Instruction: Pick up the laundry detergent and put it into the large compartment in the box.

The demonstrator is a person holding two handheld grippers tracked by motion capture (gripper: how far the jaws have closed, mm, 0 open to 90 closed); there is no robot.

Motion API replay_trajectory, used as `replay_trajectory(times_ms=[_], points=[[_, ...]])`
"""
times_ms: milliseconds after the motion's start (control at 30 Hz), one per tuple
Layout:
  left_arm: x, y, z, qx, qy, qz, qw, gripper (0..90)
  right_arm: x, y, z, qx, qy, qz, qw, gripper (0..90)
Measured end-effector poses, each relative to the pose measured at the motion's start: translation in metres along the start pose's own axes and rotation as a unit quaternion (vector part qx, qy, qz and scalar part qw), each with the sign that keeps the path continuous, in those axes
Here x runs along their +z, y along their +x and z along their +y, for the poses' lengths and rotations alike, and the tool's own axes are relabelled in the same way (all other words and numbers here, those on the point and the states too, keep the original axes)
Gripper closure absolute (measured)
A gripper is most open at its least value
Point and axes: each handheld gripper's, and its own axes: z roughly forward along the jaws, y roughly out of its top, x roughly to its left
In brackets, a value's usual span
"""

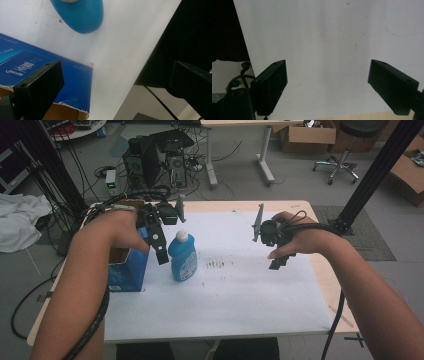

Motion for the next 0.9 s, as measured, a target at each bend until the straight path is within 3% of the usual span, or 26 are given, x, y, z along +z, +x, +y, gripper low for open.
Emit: replay_trajectory(times_ms=[433,733,900], points=[[-0.007,0.001,0.006,-0.053,-0.025,-0.001,0.9983,0.4,0.002,0.004,0.002,-0.009,-0.006,-0.003,0.9999,15.9],[-0.004,-0.001,0.014,-0.068,-0.030,0.005,0.9972,0.2,0.003,0.004,0.007,-0.010,-0.003,-0.005,0.9999,15.9],[0.001,0.001,0.014,-0.071,-0.038,-0.003,0.9967,0.1,0.004,0.006,0.007,-0.011,0.000,-0.006,0.9999,15.9]])
